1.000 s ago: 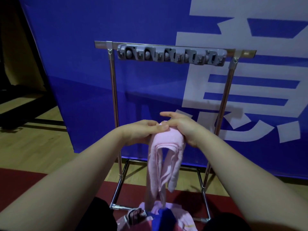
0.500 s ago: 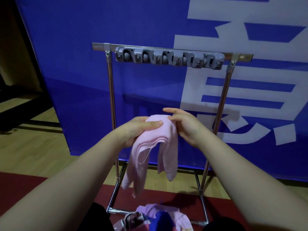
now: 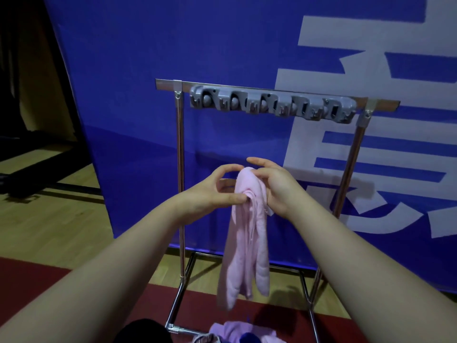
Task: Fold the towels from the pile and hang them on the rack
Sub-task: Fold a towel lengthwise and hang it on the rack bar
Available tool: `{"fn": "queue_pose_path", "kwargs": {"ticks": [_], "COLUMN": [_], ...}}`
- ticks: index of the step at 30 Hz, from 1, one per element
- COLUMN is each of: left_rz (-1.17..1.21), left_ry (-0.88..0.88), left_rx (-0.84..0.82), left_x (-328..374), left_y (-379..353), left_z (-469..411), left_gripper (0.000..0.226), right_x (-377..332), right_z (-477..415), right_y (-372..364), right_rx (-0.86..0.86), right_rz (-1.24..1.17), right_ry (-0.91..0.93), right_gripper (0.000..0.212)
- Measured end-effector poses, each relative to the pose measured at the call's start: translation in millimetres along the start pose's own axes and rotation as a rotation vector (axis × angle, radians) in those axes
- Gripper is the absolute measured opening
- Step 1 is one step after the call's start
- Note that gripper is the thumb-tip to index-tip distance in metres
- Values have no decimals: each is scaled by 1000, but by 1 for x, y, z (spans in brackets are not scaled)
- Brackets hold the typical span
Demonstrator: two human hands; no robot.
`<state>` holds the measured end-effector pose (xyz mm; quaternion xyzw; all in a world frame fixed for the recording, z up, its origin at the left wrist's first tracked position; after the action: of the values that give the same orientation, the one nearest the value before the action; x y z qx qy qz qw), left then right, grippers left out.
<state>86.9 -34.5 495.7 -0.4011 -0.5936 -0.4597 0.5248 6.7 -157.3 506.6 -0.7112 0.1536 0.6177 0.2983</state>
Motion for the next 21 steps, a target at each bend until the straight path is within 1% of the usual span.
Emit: {"fn": "queue_pose_path", "kwargs": {"ticks": [2, 4, 5, 9, 11, 13, 15, 17, 19, 20, 21], "left_rz": [-41, -113, -140, -165, -213, -257, -292, -418, -541, -559, -559], "left_ry": [-16, -45, -65, -135, -155, -191, -225, -249, -234, -218, -205], "left_rx": [-32, 5, 35, 197, 237, 298, 409, 539, 602, 608, 617], "left_x": [0, 1, 1, 4, 4, 7, 9, 8, 5, 4, 5], "left_y": [2, 7, 9, 15, 16, 17, 20, 24, 28, 29, 31], "left_z": [3, 6, 6, 5, 4, 3, 3, 2, 0, -1, -1], "left_gripper": [80, 87, 87, 75, 72, 63, 53, 44, 30, 22, 15], "right_x": [-1, -1, 0, 1, 3, 5, 6, 5, 4, 4, 5], "right_z": [-3, -8, -10, -16, -20, -22, -23, -23, -23, -22, -22], "right_y": [-3, -9, -12, -23, -25, -28, -29, -31, -31, -29, -25], "right_rx": [16, 20, 18, 24, 26, 36, 41, 48, 63, 81, 109], "right_rz": [-63, -100, -110, -159, -190, -204, -195, -191, -190, -133, 9], "right_ry": [-7, -20, -28, -53, -55, -66, -63, -60, -53, -51, -37], "right_gripper": [37, 36, 36, 40, 42, 40, 37, 38, 36, 33, 30]}}
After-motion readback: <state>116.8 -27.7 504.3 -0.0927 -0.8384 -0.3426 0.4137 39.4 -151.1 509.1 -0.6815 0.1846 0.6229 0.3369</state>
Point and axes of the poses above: each hand's wrist, its own z-axis away from the middle knuckle, its own y-axis out of the back of the hand, x = y × z, the point moved 6 cm from there along -z, towards the middle knuckle, and after that the axes turned 5 degrees about y, right-handed, at the moved point
